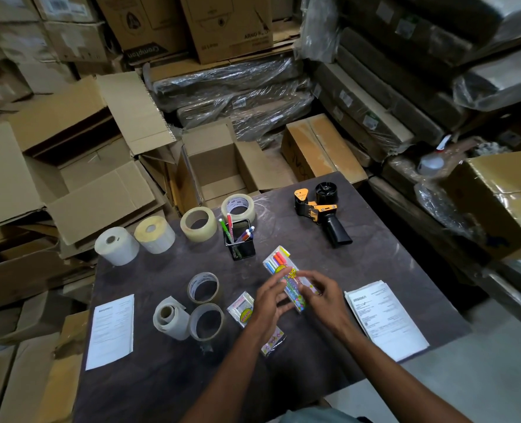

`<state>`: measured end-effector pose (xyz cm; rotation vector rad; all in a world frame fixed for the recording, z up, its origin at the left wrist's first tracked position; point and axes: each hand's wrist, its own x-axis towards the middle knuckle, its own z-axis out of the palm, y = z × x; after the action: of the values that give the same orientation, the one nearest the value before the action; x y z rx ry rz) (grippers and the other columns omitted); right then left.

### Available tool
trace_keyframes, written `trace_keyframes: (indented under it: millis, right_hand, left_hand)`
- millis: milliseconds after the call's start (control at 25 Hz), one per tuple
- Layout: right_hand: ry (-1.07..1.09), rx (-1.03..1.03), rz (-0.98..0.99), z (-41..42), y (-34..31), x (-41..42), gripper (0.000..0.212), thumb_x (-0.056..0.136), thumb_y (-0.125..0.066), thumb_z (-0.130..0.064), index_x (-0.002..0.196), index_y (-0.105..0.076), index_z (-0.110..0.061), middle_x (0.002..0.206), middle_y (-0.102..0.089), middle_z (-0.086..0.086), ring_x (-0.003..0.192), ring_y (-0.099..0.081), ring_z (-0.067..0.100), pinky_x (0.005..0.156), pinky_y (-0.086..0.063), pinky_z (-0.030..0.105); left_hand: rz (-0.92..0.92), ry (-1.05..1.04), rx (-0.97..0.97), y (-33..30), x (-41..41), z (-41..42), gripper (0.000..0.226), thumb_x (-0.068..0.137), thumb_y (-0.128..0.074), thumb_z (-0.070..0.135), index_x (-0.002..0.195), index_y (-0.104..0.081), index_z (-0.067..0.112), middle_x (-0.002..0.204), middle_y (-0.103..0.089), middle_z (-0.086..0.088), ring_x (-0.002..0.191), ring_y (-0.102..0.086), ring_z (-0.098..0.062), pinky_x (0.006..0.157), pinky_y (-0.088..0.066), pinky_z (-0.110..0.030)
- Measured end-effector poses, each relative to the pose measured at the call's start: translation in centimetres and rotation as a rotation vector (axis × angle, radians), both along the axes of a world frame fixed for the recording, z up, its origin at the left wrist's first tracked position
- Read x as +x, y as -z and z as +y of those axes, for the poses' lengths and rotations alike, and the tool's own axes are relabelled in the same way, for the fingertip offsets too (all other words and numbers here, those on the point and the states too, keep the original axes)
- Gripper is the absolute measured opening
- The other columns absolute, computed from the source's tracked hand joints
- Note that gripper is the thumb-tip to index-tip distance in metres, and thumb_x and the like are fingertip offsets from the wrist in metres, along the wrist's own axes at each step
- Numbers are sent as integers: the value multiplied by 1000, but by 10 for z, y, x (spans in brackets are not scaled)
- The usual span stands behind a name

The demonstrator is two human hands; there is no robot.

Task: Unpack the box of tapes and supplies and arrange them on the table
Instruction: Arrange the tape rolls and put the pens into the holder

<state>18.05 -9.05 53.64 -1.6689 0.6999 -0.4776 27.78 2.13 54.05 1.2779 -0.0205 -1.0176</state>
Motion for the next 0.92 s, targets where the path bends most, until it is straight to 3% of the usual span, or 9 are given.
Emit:
trace_keyframes:
  millis: [160,320,400,480,560,640,760,920]
  right_hand:
    - [18,243,-72,5,-10,-1,42,87,-68,9,117,-63,-19,91,-77,4,83,-73,10,71,-58,22]
    - [3,101,-24,9,-11,-9,30,81,-79,-5,104,-72,-23,92,-77,-7,81,-73,11,72,-59,26]
    - [-47,97,-6,11,-9,-14,30,76,-85,-9,102,-75,-21,92,-77,-4,75,-72,13,69,-58,28]
    - [-84,202,-34,14,-8,-15,42,74,-85,-3,111,-72,-15,96,-78,5,83,-74,18,77,-59,30]
    - [-60,429,-97,16,-9,-13,51,76,-78,11,122,-65,-6,103,-76,14,89,-72,22,80,-59,31]
    - [-39,600,-133,18,-13,-10,54,81,-65,18,128,-62,-8,115,-74,13,96,-69,21,77,-59,26]
    - [-37,636,-149,15,-18,-4,56,85,-54,20,129,-63,-13,124,-71,5,100,-68,19,76,-57,25]
    - [20,611,-149,15,-14,2,53,88,-54,18,132,-58,-11,125,-70,10,105,-70,22,78,-59,28]
  left_hand:
    - [-16,-90,-32,-2,1,-1,39,97,-45,-5,126,-65,12,119,-70,-17,105,-67,-28,83,-59,-38]
    - [-32,-133,-59,-3,2,4,43,94,-44,-13,126,-64,8,114,-72,-16,100,-69,-26,83,-60,-37]
    - [-31,-150,-68,-4,6,6,46,93,-45,-15,128,-64,8,109,-74,-13,96,-71,-24,80,-61,-38]
    - [-27,-172,-83,-4,14,8,46,92,-46,-16,129,-63,6,115,-72,-14,99,-71,-27,83,-61,-42]
    - [-6,-185,-100,-5,20,9,45,92,-47,-16,130,-61,4,115,-71,-15,100,-70,-27,84,-61,-43]
    - [21,-186,-105,-7,23,10,45,92,-48,-16,130,-61,4,110,-73,-12,99,-71,-26,84,-61,-42]
    - [56,-194,-111,-7,27,12,45,92,-48,-16,131,-61,4,111,-73,-12,104,-69,-28,87,-59,-45]
    - [92,-228,-116,-7,29,14,44,92,-50,-15,130,-61,4,120,-68,-18,109,-67,-32,87,-59,-46]
